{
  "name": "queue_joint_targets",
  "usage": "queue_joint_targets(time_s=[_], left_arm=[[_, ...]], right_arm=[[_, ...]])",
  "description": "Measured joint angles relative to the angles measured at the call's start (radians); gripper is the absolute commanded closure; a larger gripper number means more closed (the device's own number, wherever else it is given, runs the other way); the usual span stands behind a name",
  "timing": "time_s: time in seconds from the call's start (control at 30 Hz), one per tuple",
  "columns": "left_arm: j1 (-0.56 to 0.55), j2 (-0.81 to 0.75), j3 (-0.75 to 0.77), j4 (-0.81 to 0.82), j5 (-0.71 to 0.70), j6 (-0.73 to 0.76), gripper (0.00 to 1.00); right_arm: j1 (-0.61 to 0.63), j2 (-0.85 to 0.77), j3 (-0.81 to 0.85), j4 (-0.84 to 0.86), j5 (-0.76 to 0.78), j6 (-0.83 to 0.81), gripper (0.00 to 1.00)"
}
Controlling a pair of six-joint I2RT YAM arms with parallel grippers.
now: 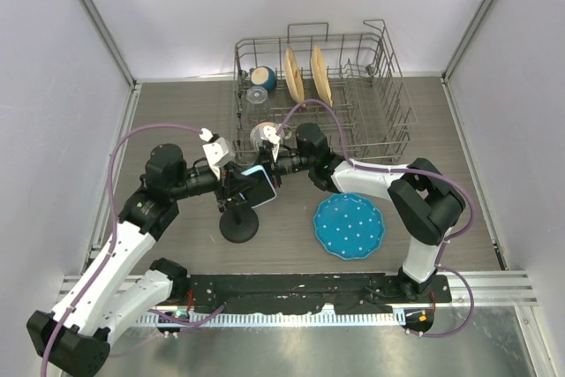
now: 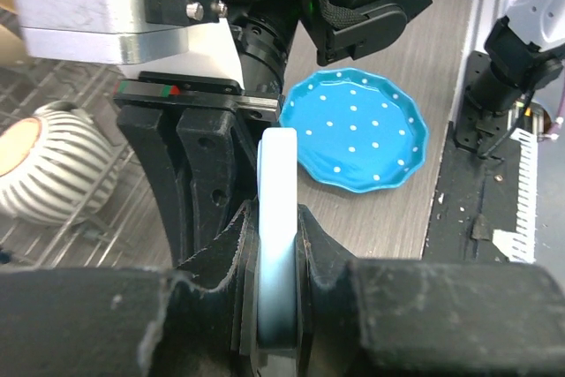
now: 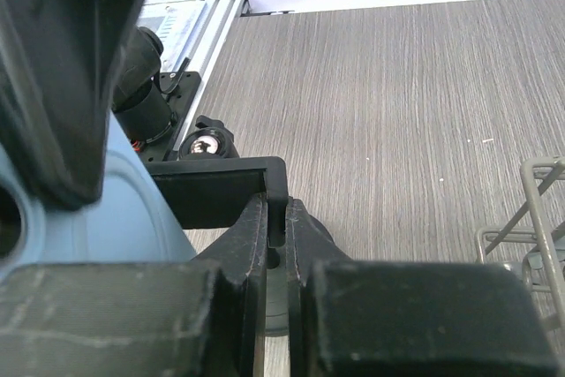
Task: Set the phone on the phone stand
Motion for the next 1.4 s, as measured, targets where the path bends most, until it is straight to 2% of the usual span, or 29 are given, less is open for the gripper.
queue_joint_targets(time_s=[0.23,1.17,1.4], left_arm=[[0.002,-0.075,-0.002,-0.032,-0.062,0.0,1.0],[0.002,-0.023,-0.004,-0.032,-0.106,-0.128,1.0],[0.002,-0.024,-0.013,-0.021,-0.098,-0.136,1.0]], right_arm=[[0.003,-0.001,0.0,0.0,0.02,-0.004,0.99],[0.006,-0.012,-0.008,-0.006,0.047,-0.011,0.99],[0.006,-0.013,-0.027,0.038,0.052,0.007,0.99]])
